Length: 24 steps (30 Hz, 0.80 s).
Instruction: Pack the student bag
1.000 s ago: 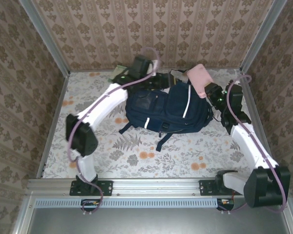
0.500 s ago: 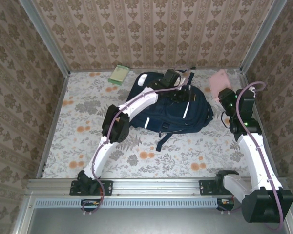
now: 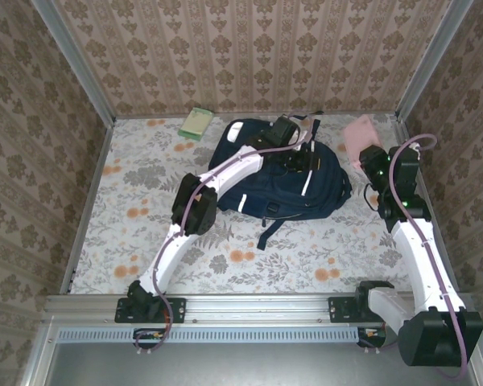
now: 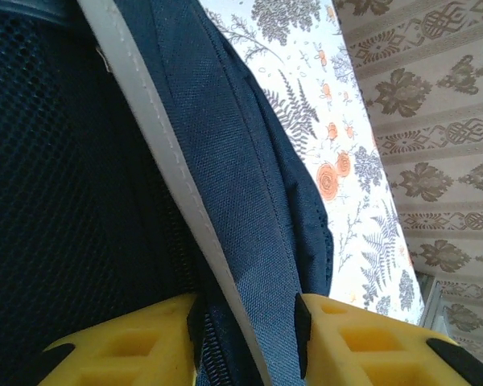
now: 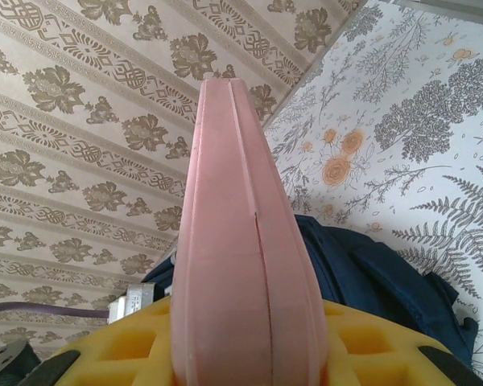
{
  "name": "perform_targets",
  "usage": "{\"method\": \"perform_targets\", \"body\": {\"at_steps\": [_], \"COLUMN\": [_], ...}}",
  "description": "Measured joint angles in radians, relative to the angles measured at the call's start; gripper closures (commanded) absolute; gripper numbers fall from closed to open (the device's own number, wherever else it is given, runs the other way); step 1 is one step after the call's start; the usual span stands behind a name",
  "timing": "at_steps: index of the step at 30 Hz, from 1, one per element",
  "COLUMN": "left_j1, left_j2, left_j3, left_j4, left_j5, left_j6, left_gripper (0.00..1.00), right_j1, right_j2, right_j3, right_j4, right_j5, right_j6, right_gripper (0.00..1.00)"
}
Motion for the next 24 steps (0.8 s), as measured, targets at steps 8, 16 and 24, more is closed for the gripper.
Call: {"method": "perform_targets", "body": {"at_steps": [8,16,24], "left_j1": [0.001,0.011,0.093], "left_j2": [0.037,0.03,-0.161], "left_j3": [0.037,0.053,0.005], "left_j4": [-0.012,-0.027,-0.097], "left_j5": [0.011,0.035,0.117], "left_j6": [-0.014,-0.006,0.005], "left_gripper": [0.96,1.0,1.0], "right_j1": [0.0,0.0,0.0], "right_j2": [0.001,-0.007,-0.04], "right_j3": [-0.005,-0.011,-0.011], "right_j4": [0.006,-0.001,-0.027], "right_j5": [-0.01,0.002,0.076], "right_j6": [0.003,0.0,-0.005], "right_gripper": [0.73,0.74,0.74]}}
